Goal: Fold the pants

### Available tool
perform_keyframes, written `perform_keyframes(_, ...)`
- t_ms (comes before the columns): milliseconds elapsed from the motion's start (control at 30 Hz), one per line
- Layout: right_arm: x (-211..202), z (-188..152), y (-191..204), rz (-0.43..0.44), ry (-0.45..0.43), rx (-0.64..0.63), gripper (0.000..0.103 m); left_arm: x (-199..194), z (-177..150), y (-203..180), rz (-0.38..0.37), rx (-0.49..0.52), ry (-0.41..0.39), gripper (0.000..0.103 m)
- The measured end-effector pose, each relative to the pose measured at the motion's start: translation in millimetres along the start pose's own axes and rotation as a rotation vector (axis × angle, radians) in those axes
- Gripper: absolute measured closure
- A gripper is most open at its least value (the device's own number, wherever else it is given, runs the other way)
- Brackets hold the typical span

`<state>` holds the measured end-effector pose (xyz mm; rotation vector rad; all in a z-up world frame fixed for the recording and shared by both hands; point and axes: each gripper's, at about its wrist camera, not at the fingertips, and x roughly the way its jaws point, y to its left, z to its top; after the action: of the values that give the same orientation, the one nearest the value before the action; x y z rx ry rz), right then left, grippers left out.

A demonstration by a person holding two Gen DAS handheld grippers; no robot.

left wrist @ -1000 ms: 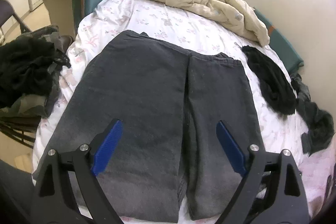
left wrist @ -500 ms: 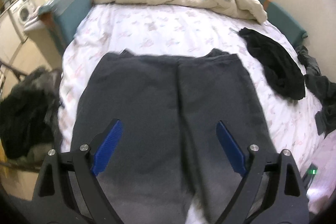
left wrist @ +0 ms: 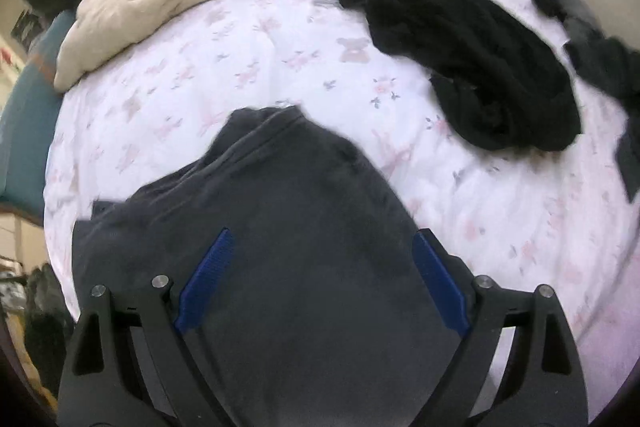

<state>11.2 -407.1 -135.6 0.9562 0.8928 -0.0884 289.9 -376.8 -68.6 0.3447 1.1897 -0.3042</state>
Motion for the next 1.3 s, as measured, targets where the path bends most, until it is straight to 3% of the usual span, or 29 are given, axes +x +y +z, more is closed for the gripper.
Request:
perform_keyframes(133,4,5,3,0.003,0.009,-0.003,0.098,56,27,-17,0.065,-0.05,0.099,0.015)
perform_keyframes(300,11,6,-2,0.0,0.033,0.025,0.098,92,61,-8,0.174,-0.161,0.11,0.016)
perform_keyframes(400,14,7,3,0.001,0.035,0.011,0.098,114,72,-21,0.238,-0.072,0.136,0.028)
perform_keyframes(467,14,8,4,0.001,0.033,0.006,0.098,128,74,-29,0.296,0.003,0.159,0.029)
perform_keyframes(500,15,8,5,-0.004,0.034,0.0,0.098,133,76,-28,0.304,0.009,0.164,0.035)
perform_keyframes(567,15,7,8,0.005,0.03,-0.012,0.098,141,75,-23,0.332,0.014,0.178,0.056)
perform_keyframes(633,13,5,19,0.019,0.019,-0.072,0.098,143,76,-18,0.32,0.038,0.183,0.084)
perform_keyframes(700,7,0,36,0.019,-0.008,-0.166,0.098,135,79,-13,0.273,0.085,0.186,0.091)
perform_keyframes(900,-9,-17,79,0.004,-0.094,-0.389,0.098,88,88,20,0.166,0.157,0.179,0.093)
perform_keyframes(1033,-29,-47,129,0.064,-0.17,-0.661,0.098,47,89,62,0.157,0.192,0.115,0.094)
perform_keyframes(1167,-36,-89,177,0.154,-0.157,-0.911,0.098,14,82,122,0.094,0.157,0.077,0.094)
perform_keyframes(1300,-22,-123,210,0.212,-0.044,-1.059,0.098,0,63,180,0.052,0.113,0.064,0.094)
